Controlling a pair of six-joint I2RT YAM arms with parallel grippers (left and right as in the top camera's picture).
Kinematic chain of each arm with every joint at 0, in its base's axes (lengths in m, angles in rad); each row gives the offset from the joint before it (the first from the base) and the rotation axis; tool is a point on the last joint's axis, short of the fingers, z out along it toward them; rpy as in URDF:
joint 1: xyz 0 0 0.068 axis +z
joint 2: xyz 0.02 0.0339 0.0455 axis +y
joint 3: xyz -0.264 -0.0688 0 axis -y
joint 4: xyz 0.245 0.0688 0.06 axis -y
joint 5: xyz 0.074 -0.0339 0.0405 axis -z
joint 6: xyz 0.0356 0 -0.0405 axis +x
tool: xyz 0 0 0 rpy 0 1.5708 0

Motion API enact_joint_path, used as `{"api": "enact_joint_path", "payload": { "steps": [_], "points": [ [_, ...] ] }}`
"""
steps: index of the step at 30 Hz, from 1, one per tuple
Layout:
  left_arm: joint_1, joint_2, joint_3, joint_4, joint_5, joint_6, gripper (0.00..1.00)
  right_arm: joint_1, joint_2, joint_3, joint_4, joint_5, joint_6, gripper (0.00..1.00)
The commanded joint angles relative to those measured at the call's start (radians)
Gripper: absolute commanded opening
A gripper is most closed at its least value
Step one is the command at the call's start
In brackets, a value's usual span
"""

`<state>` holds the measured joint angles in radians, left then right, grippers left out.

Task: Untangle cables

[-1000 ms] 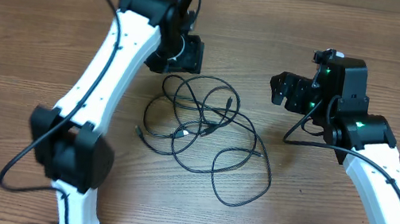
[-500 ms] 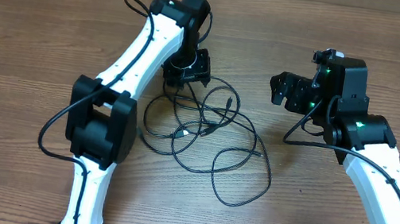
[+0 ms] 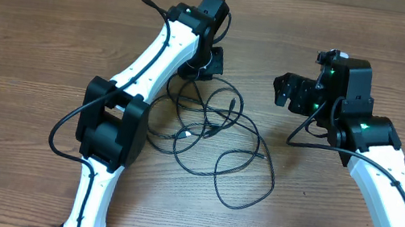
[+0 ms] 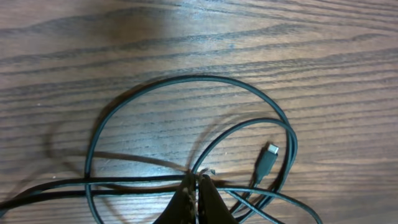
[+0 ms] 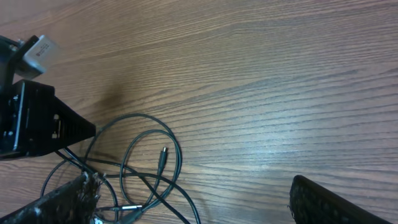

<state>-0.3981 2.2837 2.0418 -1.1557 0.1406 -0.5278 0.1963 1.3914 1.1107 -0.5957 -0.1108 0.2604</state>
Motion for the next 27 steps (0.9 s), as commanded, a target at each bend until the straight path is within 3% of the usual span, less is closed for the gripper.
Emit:
{"api": "enact_joint_path", "payload": {
  "steps": [1,3,9,11,16,21,27],
  "points": [
    [-0.002,-0.011,0.077,-0.047,-0.016,0.032,0.04,-0.002,-0.005,0.013,0.003,0.013,-0.008,0.96],
    [-0.002,-0.019,0.111,-0.113,-0.018,0.010,0.05,-0.002,-0.005,0.013,0.002,0.013,-0.008,0.96],
    [-0.004,-0.022,0.238,-0.295,-0.039,0.000,0.25,-0.002,-0.005,0.013,0.002,0.013,-0.008,0.96],
    [-0.013,-0.022,0.253,-0.359,-0.111,-0.048,0.41,-0.001,-0.005,0.013,0.002,0.013,-0.008,0.96],
    [-0.041,-0.021,0.198,-0.402,-0.183,-0.230,0.56,-0.002,-0.005,0.013,0.002,0.013,-0.008,0.96],
    [-0.067,-0.021,0.068,-0.293,-0.169,-0.351,0.61,-0.002,-0.005,0.013,0.001,0.013,-0.007,0.96],
    [-0.079,-0.021,-0.090,-0.108,-0.235,-0.370,0.56,-0.002,-0.005,0.013,-0.006,0.013,-0.008,0.96]
  ]
}}
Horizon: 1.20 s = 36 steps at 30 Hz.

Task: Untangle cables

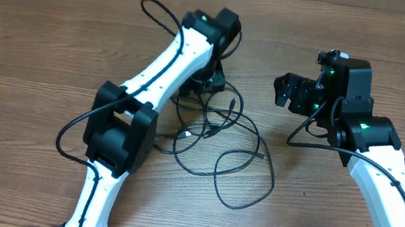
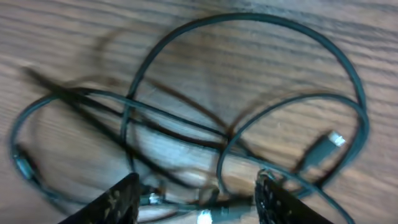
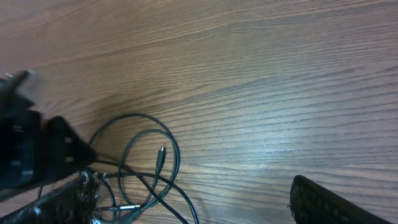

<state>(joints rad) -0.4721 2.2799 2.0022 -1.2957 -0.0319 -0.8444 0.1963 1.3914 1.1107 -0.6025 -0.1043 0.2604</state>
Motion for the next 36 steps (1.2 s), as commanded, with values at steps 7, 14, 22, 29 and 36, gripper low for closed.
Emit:
{"api": "enact_joint_path", "payload": {
  "steps": [7,14,22,29,36],
  "points": [
    [-0.005,-0.022,-0.047,0.103,-0.136,0.020,0.04,-0.002,-0.005,0.013,0.002,0.006,-0.007,0.96],
    [-0.006,-0.074,0.207,0.060,-0.108,0.272,0.04,-0.002,-0.005,0.013,0.002,0.007,-0.008,0.96],
    [-0.006,-0.237,0.593,-0.040,0.114,0.552,0.04,-0.001,-0.005,0.013,0.002,0.006,-0.008,1.00],
    [-0.006,-0.415,0.635,-0.026,0.240,0.600,0.04,-0.001,-0.005,0.013,0.050,-0.095,-0.058,1.00],
    [-0.006,-0.535,0.635,0.015,0.308,0.647,0.04,-0.001,-0.005,0.013,0.175,-0.300,-0.058,1.00]
  ]
}}
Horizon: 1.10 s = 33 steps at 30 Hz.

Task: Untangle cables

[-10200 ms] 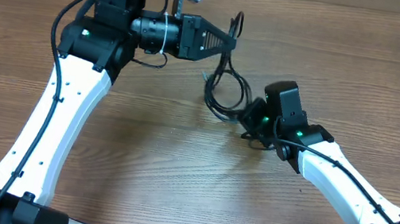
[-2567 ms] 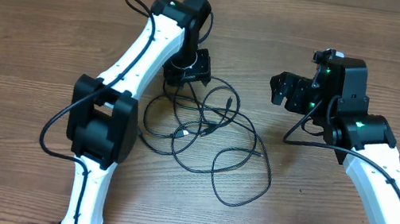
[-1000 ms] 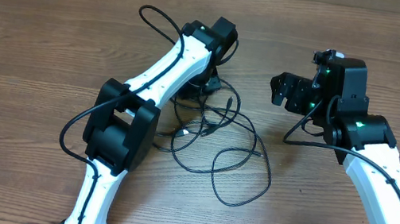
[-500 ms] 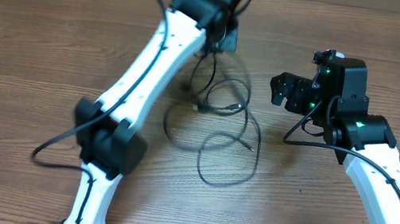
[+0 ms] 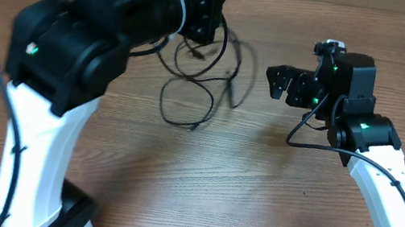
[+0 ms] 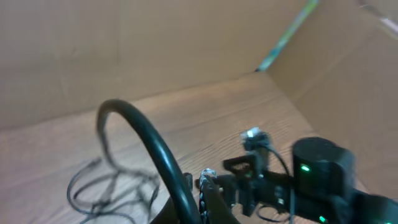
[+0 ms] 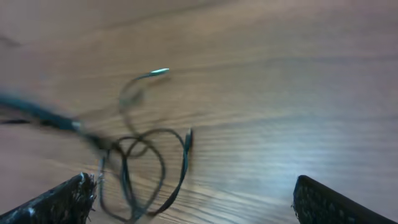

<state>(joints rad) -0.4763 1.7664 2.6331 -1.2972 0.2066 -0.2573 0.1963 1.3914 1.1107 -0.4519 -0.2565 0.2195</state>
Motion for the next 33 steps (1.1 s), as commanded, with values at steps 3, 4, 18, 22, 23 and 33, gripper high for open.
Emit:
{"api": "enact_joint_path", "payload": {
  "steps": [3,4,18,22,23,33],
  "points": [
    [-0.002,-0.042,0.004,0.032,0.083,0.060,0.04,-0.001,0.003,0.013,0.043,-0.285,-0.020,1.00],
    [-0.002,-0.045,0.004,0.037,0.083,0.060,0.04,0.000,0.008,0.013,0.038,-0.331,-0.020,1.00],
    [-0.001,-0.046,0.004,0.053,0.018,0.078,0.04,0.097,0.126,0.010,-0.221,-0.306,-0.149,1.00],
    [-0.001,-0.046,0.004,0.065,-0.004,0.078,0.04,0.121,0.145,0.010,-0.219,-0.317,-0.146,1.00],
    [-0.001,-0.046,0.004,0.074,-0.004,0.078,0.04,0.127,0.149,0.010,-0.216,-0.317,-0.146,1.00],
    [-0.001,-0.048,0.004,0.128,-0.005,0.079,0.04,0.153,0.193,0.010,-0.201,-0.207,0.364,1.00]
  ]
}}
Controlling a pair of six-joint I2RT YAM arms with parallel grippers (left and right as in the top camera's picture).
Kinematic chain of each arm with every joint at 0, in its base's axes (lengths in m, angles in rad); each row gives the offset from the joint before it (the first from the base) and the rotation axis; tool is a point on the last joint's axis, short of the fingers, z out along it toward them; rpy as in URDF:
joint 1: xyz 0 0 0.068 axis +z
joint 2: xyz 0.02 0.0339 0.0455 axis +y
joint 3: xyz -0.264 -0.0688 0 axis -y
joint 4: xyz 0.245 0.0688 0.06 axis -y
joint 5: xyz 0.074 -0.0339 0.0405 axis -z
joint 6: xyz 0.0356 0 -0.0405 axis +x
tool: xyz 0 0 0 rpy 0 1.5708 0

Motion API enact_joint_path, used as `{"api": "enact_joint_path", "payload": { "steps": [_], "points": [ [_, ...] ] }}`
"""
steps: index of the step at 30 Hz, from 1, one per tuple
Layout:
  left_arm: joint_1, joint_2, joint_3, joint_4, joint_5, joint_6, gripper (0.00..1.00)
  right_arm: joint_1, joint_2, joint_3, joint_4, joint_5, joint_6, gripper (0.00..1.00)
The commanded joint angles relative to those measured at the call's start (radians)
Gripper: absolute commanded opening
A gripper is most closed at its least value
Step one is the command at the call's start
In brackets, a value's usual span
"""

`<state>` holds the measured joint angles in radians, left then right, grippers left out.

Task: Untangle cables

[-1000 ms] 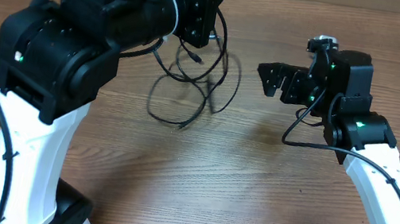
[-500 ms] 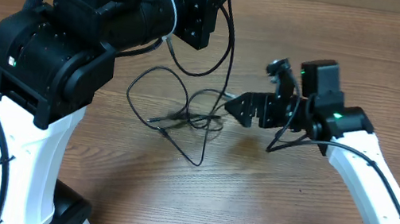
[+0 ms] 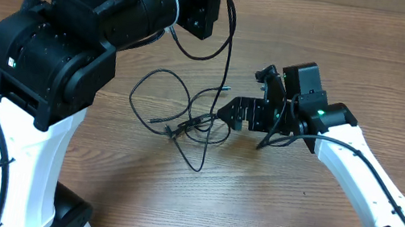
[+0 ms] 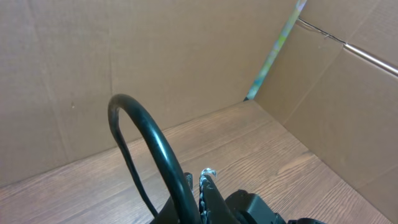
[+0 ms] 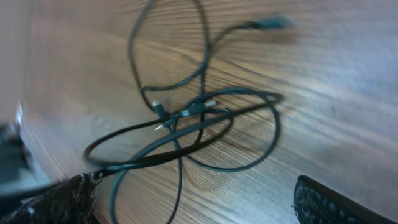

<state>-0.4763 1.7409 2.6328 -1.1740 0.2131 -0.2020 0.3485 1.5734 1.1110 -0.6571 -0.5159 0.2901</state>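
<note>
A tangle of thin black cables lies on the wooden table, with loops and small plugs crossing each other. One strand rises from it to my left gripper, which is raised high, near the overhead camera. In the left wrist view that gripper is shut on a thick-looking black cable loop. My right gripper is open just right of the tangle, low over the table. In its wrist view the strands lie between and ahead of its spread fingers.
Cardboard walls enclose the far side of the table. The left arm's big black and white body fills the left of the overhead view. Bare wood lies in front of the tangle.
My right gripper has moved left and down from beside the table's middle to the tangle's right edge. The tangle now lies lower and more spread on the table. My left gripper stays raised, shut on the cable.
My left gripper was shut at the tangle's top edge on the table. Then it was open over the strands. Later it was high up, shut on a cable with the tangle hanging below. Now the tangle rests spread on the table with my open right gripper beside it.
</note>
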Motion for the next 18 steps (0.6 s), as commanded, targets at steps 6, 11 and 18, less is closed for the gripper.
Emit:
{"api": "enact_joint_path", "payload": {
  "steps": [6,11,18],
  "points": [
    [-0.001,-0.022,0.004,-0.026,-0.011,0.023,0.04,0.002,0.011,0.009,0.021,0.051,0.690,1.00],
    [-0.001,-0.022,0.004,-0.045,-0.011,0.023,0.04,0.024,0.012,0.008,0.046,0.055,0.777,1.00],
    [-0.001,-0.021,0.004,-0.051,-0.011,0.023,0.04,0.083,0.062,0.006,0.052,0.125,0.964,0.99]
  ]
}}
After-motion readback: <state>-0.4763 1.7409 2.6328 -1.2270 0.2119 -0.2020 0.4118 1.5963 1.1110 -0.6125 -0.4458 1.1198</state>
